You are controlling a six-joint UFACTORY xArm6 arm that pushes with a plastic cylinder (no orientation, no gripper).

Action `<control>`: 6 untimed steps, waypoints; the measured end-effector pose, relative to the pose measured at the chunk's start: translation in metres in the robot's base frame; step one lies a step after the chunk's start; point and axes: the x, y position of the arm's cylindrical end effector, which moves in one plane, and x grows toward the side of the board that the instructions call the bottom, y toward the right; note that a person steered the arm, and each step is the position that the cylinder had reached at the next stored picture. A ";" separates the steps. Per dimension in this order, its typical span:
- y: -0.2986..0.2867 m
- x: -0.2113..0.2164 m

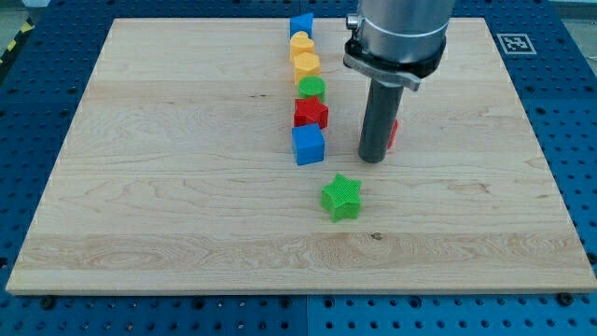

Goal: Move your arm towards the top center

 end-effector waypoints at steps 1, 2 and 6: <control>0.009 -0.018; 0.031 -0.018; 0.123 -0.229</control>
